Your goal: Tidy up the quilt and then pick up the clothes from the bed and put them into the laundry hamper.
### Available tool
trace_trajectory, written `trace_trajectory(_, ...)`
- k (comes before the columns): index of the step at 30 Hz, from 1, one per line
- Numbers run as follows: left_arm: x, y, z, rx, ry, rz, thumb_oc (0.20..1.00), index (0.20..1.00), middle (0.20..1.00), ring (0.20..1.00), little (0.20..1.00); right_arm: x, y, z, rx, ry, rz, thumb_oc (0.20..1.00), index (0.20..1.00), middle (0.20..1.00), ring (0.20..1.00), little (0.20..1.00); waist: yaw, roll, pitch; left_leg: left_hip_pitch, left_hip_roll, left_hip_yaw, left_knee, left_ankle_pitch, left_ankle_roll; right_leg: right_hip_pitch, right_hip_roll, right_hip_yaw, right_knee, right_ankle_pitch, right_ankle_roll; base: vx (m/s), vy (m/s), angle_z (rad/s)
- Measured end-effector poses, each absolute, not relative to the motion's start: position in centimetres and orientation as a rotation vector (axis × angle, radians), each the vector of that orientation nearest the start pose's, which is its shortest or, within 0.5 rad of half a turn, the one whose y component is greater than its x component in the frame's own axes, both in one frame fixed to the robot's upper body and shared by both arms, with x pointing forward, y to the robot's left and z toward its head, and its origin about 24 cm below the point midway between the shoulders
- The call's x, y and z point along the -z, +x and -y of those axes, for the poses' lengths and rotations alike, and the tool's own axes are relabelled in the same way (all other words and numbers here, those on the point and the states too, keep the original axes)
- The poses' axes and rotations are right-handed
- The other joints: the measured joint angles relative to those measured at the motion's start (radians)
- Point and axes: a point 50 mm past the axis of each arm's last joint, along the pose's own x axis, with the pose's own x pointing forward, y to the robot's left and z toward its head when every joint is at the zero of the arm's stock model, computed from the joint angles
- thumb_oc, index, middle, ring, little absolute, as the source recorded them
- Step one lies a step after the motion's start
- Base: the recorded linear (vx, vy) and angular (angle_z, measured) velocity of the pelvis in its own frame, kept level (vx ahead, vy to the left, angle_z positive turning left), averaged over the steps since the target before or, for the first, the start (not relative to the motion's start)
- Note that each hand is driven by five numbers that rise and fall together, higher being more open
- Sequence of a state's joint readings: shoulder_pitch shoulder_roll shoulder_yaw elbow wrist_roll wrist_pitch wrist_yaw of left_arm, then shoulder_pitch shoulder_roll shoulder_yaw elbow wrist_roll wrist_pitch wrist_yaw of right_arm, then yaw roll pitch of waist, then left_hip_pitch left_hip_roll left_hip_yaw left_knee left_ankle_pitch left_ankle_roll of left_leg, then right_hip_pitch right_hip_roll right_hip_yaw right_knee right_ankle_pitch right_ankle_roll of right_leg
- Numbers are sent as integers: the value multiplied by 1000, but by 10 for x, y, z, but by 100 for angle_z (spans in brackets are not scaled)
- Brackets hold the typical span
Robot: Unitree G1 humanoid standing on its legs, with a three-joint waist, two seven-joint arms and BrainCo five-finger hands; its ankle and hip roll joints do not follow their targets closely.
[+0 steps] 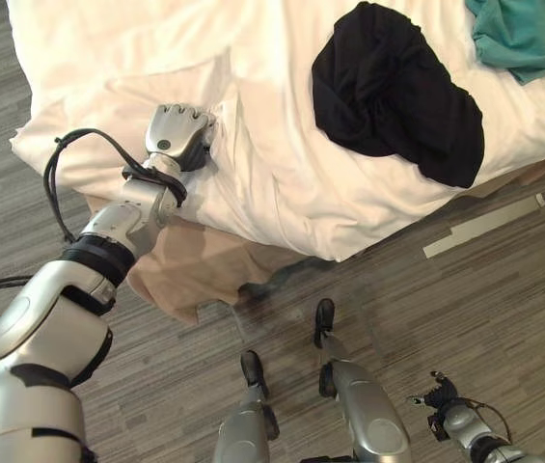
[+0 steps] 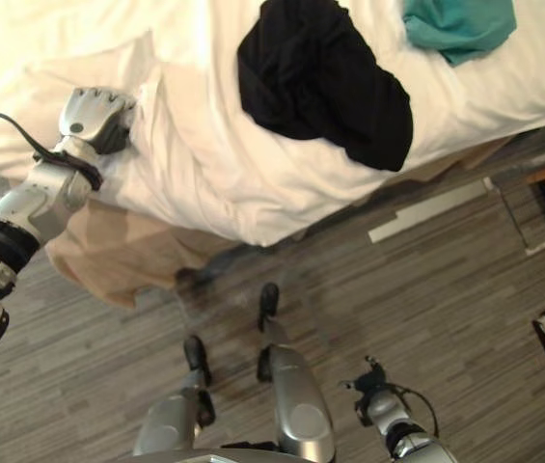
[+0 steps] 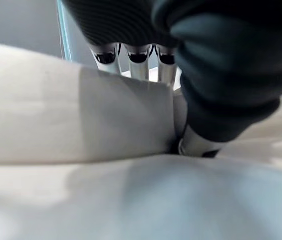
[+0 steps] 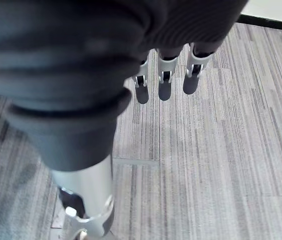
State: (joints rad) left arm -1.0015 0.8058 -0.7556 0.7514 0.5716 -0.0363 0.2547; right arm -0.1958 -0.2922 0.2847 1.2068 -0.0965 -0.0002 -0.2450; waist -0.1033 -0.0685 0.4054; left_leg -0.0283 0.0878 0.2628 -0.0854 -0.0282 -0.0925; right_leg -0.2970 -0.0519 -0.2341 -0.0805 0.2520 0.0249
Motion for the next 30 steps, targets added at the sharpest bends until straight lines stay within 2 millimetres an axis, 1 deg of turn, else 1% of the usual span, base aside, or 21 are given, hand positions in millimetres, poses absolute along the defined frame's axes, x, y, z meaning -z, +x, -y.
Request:
trace_trajectory(1,-188,386,-234,-81,1651,276,200,200,200,200,200,129,174,245,101,-653,-957,1000,1000,1000,1000,1000,-4,3,0,18,0,0,0,-9,1,19,0,0,0,-6,-7,42,57,-6)
trace_trajectory(4,-131,365,-239,-28,1466,168,206,206,206,206,206,130,171,244,152,-572,-965,1000,1000,1000,1000,1000,-2,21,-9,78,1,2,0,-27,5,76,2,5,-1,-16,-18,88,90,-4)
trace_trajectory(5,-99,340,-244,-41,1263,119,937,937,937,937,937,125,179,246,225,-480,-943,1000,1000,1000,1000,1000,-1,35,-18,99,-1,2,-1,-36,8,95,1,8,-1,-23,-14,88,80,-3)
trace_trajectory(6,-80,325,-246,-67,1116,80,1000,1000,1000,1000,1000,123,181,251,286,-409,-940,1000,1000,1000,1000,1000,-4,44,-25,115,-1,4,-1,-39,9,109,2,11,-1,-23,-14,92,80,0)
trace_trajectory(7,-52,309,-244,-38,1043,4,1000,1000,1000,1000,1000,119,183,257,331,-382,-926,1000,1000,1000,1000,1000,11,60,-56,113,-1,1,0,-40,10,111,2,10,-1,-22,-15,67,79,5)
trace_trajectory(8,-39,298,-243,-12,1005,-24,1000,1000,1000,1000,1000,114,189,262,359,-359,-902,1000,1000,1000,1000,1000,30,68,-79,113,-1,-2,-4,-44,13,112,0,8,-1,-23,-14,115,68,5)
trace_trajectory(10,10,255,-249,39,931,-202,1000,1000,1000,1000,1000,75,232,284,373,-388,-743,1000,1000,1000,1000,1000,45,92,-136,134,-3,-7,-5,-55,13,145,-5,-6,0,-36,-3,72,55,11)
trace_trajectory(11,38,236,-254,66,897,-341,1000,1000,1000,1000,1000,43,249,306,396,-523,-615,1000,1000,1000,1000,1000,51,91,-180,135,-7,-22,-5,-55,13,144,-11,-4,-3,-38,3,-22,60,35)
trace_trajectory(12,61,209,-268,48,887,-479,1000,1000,1000,1000,1000,15,266,304,378,-556,-451,1000,1000,1000,1000,1000,59,94,-208,132,-7,-34,-1,-51,13,148,-13,-12,-1,-38,4,-5,88,20)
trace_trajectory(13,104,150,-303,-87,852,-849,1000,1000,1000,1000,1000,-22,286,280,279,-593,-226,200,200,200,200,200,82,65,-216,133,-6,-32,-1,-47,15,148,-11,-8,-1,-38,6,4,30,8)
trace_trajectory(15,137,18,-329,-356,695,-1400,1000,1000,1000,1000,1000,-66,296,229,128,-582,44,200,200,200,200,200,75,10,-218,124,-1,-49,0,-36,10,142,-12,-29,-4,-48,16,1,-3,25)
trace_trajectory(16,136,-22,-329,-323,724,-1528,1000,1000,1000,1000,1000,-80,302,224,116,-579,113,200,200,200,200,200,116,-21,-228,109,1,-76,0,-28,9,149,-18,-51,-2,-46,17,-1,-27,45)
trace_trajectory(17,135,-40,-328,-302,737,-1553,1000,1000,1000,1000,1000,-91,310,217,102,-583,150,200,200,200,200,200,149,-32,-231,98,-2,-78,0,-30,10,140,-21,-53,-7,-60,26,-14,-24,39)
trace_trajectory(19,134,-52,-327,-298,737,-1583,1000,1000,1000,1000,1000,-119,322,200,60,-609,268,200,200,200,200,200,180,-40,-224,89,-6,-87,0,-23,11,138,-29,-65,-7,-62,33,-53,-37,25)
trace_trajectory(20,133,-58,-326,-279,755,-1589,1000,1000,1000,1000,1000,-149,341,176,16,-634,376,200,200,200,200,200,225,-41,-212,74,-9,-112,0,-13,10,135,-36,-86,-7,-60,36,-92,-41,39)
trace_trajectory(21,134,-51,-326,-268,769,-1560,1000,1000,1000,1000,1000,-165,349,165,-8,-651,428,200,200,200,200,200,240,-45,-205,59,-11,-114,0,-9,6,124,-40,-91,-7,-58,39,-120,-41,40)
trace_trajectory(23,135,-21,-327,-261,802,-1450,1000,1000,1000,1000,1000,-202,363,140,-28,-626,542,200,200,200,200,200,300,-52,-180,-4,-15,-151,1,14,0,82,-50,-120,-6,-52,46,-138,-43,44)
trace_trajectory(25,134,20,-328,-280,805,-1328,1000,1000,1000,1000,1000,-233,373,115,-57,-617,617,200,200,200,200,200,325,-66,-118,-45,-11,-185,2,44,-2,54,-51,-143,-1,-46,52,-103,-51,52)
trace_trajectory(28,127,72,-325,-267,817,-1158,1000,1000,1000,1000,1000,-241,379,99,-68,-547,613,200,200,200,200,200,357,-81,-43,-91,-4,-213,29,48,-12,36,-50,-170,-1,-46,52,-53,-37,39)
trace_trajectory(29,120,106,-319,-262,825,-1041,1000,1000,1000,1000,1000,-236,383,93,-69,-511,577,200,200,200,200,200,388,-72,0,-145,-1,-244,73,39,-17,22,-52,-198,-1,-47,52,-64,-51,55)
trace_trajectory(30,115,125,-314,-232,854,-973,1000,1000,1000,1000,1000,-231,388,88,-64,-495,542,200,200,200,200,200,389,-69,9,-184,1,-258,99,35,-20,1,-52,-211,-1,-47,52,-59,-61,55)
